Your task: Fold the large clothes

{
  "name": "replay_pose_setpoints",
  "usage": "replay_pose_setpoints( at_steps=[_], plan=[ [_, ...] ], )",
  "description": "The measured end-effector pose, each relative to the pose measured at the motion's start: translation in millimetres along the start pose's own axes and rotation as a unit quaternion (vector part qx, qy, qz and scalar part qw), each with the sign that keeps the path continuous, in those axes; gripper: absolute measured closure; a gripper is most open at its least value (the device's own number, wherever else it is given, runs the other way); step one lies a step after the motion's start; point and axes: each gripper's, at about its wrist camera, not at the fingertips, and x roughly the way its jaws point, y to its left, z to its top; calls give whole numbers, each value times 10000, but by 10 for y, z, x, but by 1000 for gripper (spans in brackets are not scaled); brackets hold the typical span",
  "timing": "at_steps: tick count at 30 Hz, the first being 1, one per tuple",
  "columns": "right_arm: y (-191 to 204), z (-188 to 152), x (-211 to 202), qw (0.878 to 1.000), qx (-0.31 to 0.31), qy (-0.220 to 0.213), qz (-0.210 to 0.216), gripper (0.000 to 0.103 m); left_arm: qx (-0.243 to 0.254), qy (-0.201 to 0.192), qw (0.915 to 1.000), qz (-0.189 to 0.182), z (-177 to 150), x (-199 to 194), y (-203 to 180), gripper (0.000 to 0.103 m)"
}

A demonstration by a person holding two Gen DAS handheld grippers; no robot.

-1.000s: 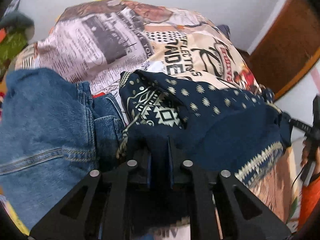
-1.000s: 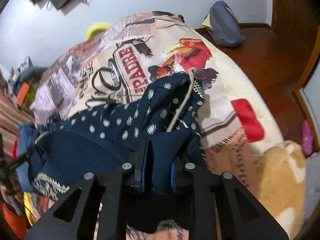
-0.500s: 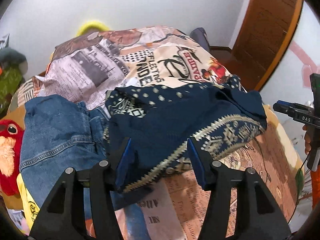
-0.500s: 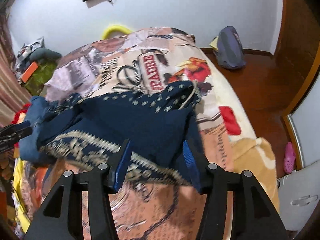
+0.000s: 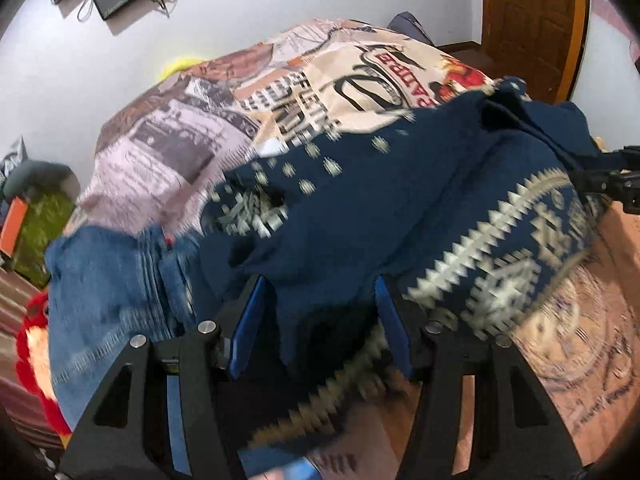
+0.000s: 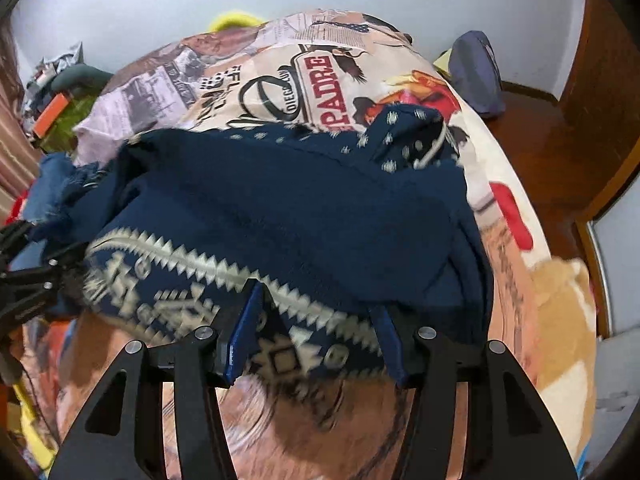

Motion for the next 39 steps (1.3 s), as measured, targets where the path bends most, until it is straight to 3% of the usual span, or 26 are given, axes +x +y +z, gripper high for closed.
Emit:
replay_pose_setpoints(
  at_steps=[2,8,12,15,20,26,30,33,34,35,39],
  plan=[
    [-30,124,37,9999,28,-95,-50,53,0,-37,10000,65,127,82,89,47],
    [-101,713,113,9959,2,-433,-797,53,-358,-51,9984,441,660,308,512,44],
    [-75,964,-90,9933,212,-928,-660,53,-1107,-310,9931,237,874,145,912,44],
    [37,1003,-210,9926,187,-1112,-459,53,-1360,-464,9894,225,874,-12,1051,44],
    [281,852,-332,9930,-50,-1182,22,52,-1465,-563,9876,8,738,-237,1027,44],
    [583,578,-272,9933,-447,-864,618,48,-1191,-326,9888,-833,506,-248,602,41],
    [676,366,-44,9949,-689,-463,566,48,-1126,3,9843,-1357,331,-83,244,39],
    [603,229,112,9964,-660,-204,493,45,-1008,232,9864,-1281,206,93,37,39],
    [549,174,122,9971,-583,-220,434,38,-993,285,9875,-1193,150,151,-11,39],
    [523,136,105,9973,-562,-271,393,31,-1018,284,9876,-1159,106,184,-15,38],
    [376,-33,5,9967,-636,-319,393,28,-1269,122,9868,-998,-62,131,69,37]
  ],
)
